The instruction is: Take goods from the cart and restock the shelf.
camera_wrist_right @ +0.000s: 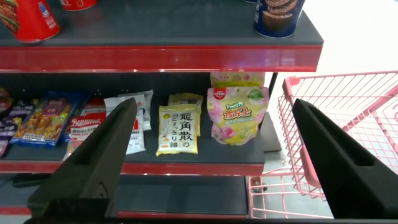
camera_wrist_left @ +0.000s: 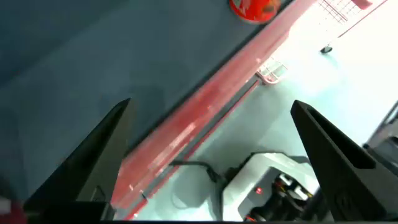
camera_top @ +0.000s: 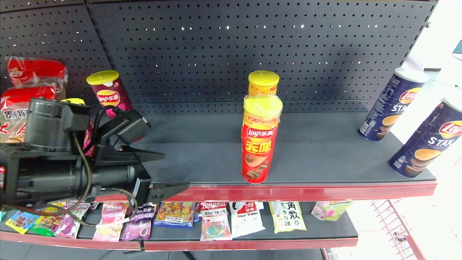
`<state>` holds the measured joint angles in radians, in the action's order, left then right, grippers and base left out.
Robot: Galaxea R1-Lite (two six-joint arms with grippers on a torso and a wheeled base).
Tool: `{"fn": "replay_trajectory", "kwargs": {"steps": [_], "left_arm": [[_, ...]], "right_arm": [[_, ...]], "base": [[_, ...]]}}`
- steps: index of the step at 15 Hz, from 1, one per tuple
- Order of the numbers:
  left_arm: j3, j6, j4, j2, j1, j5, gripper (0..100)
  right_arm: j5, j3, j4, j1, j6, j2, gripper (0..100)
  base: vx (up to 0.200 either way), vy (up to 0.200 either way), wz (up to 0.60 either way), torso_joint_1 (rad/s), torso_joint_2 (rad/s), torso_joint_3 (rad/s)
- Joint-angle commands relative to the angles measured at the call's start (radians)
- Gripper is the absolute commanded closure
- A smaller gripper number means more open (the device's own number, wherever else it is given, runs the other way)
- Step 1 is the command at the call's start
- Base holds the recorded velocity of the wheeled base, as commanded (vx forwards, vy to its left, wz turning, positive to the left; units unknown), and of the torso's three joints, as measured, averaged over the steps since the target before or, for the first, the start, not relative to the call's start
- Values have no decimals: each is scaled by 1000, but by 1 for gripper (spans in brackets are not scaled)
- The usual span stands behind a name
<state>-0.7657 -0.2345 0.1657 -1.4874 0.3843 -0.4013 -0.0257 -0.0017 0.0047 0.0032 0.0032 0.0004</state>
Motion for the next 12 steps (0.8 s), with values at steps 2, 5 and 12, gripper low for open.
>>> {"fn": "replay_trajectory", "kwargs": {"steps": [2,5,12], "left_arm": [[-87,-49,46,-186,36,6,0],[-138,-86,52,-258,76,6,0],[-242,-115,52,-363,120,38,0]], "right_arm": [[0,0,0,0,-2,0,0],[0,0,0,0,-3,0,0],[0,0,0,0,-3,0,0]], "base": [[0,0,0,0,0,0],[0,0,0,0,0,0],[0,0,0,0,0,0]]}}
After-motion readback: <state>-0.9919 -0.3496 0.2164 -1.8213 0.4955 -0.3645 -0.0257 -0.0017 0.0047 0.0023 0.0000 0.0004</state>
